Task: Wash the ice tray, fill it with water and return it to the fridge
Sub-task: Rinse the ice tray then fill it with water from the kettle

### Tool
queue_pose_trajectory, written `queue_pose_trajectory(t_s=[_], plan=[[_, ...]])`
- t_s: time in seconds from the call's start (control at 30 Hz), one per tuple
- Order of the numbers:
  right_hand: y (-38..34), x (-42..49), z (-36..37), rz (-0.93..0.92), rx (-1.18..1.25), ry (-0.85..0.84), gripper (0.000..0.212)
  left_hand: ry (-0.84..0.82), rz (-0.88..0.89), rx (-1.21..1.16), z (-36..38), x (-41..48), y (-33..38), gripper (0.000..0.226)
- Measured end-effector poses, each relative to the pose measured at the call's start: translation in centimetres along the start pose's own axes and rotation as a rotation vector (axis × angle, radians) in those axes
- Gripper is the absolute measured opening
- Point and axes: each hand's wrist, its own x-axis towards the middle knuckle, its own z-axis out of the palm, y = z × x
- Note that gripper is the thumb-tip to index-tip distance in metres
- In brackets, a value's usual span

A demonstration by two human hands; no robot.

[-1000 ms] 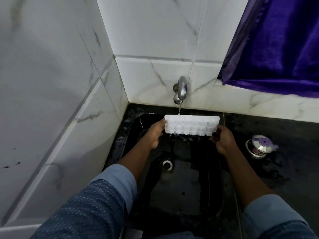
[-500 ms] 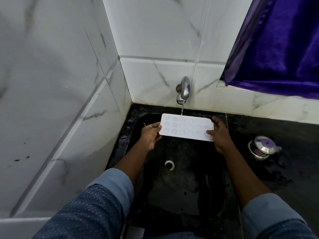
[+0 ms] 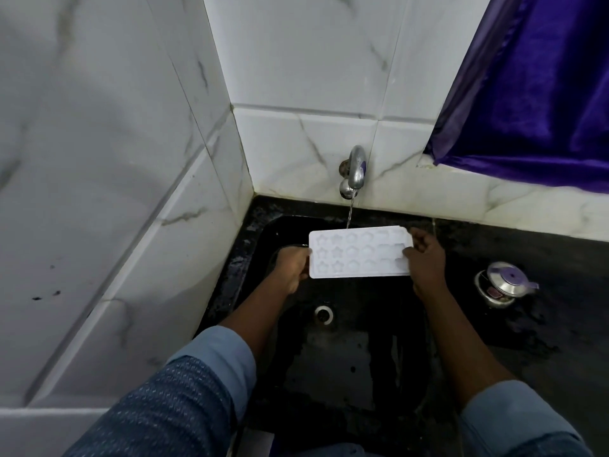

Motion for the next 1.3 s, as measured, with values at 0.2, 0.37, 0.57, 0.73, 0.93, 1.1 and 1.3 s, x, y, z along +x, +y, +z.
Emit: queue_pose_trajectory(t_s=[0.2,0.37,0.57,0.73,0.93,1.1,1.3], plan=[[1.7,-0.8,5.5,0.131,0.013,-0.205,0.059,0.186,0.048,-0.225,-5.1,0.6,0.1,0.031],[0.3,-1.5,9.4,0.164,0.088,-0.268,0.053,0.250,0.106,-0.322,-8.3,0.1,1.6,0.032],[-2.2,0.1,10.2,0.077,0.104,-0.253,0.049,0.228,0.169,-0.365,-8.5,0.8,2.8,0.034],[-3.8,1.6,6.7,0.007,0.071,-0.137,0.043,0.062,0.173,-0.346,-4.9,0.3,4.4,0.034],[-3.4,2.0,1.4,-0.022,-0.035,0.016,0.040,-0.094,0.136,-0.262,0.1,1.1,3.9,0.028],[-1.9,0.6,-1.2,0.081,-0.113,0.064,0.022,-0.149,0.059,-0.237,1.6,0.8,2.9,0.027],[-0.5,-0.3,1.0,0.155,-0.284,-0.069,0.012,-0.175,0.022,-0.278,-0.6,0.8,1.8,0.041]])
